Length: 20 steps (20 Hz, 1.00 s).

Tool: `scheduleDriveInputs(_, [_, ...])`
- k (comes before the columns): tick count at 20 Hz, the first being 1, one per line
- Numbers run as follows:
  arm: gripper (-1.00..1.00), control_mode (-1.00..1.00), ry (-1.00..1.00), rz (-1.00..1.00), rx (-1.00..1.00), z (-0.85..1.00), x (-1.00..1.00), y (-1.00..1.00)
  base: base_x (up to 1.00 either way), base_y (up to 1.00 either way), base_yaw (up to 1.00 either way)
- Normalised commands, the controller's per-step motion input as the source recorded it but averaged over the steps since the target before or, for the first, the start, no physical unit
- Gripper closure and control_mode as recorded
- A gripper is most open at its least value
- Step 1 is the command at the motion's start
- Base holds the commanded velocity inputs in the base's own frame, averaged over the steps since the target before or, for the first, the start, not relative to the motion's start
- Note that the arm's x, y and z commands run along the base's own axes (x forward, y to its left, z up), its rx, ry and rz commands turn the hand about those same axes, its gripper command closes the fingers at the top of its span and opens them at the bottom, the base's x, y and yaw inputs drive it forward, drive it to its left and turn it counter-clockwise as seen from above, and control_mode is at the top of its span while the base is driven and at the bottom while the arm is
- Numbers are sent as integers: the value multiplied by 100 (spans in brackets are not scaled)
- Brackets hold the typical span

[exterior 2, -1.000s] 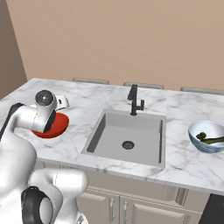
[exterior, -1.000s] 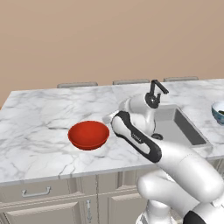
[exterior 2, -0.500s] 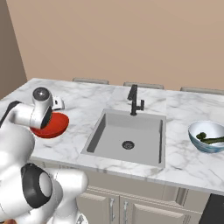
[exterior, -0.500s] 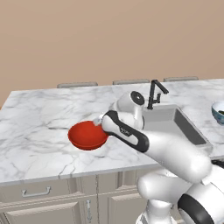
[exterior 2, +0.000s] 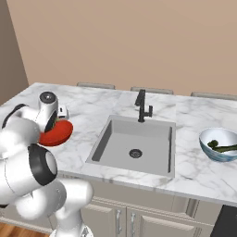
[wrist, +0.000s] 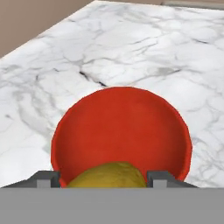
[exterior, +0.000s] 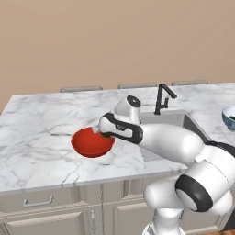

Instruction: Pick the squashs from the cabinet and place them in one bowl. Pick the lemon from the sink and place it in the other bowl.

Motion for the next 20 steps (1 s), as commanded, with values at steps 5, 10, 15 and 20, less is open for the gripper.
scheduleDriveInputs(5, [100,-100,12,0,0,-35,35,24,0,0,0])
scheduleDriveInputs(10, [100,-100,13,0,0,-44,35,23,0,0,0])
scheduleDriveInputs(15, [100,-100,12,0,0,-43,36,19,0,0,0])
scheduleDriveInputs(20, [100,-100,11,0,0,-43,42,15,0,0,0])
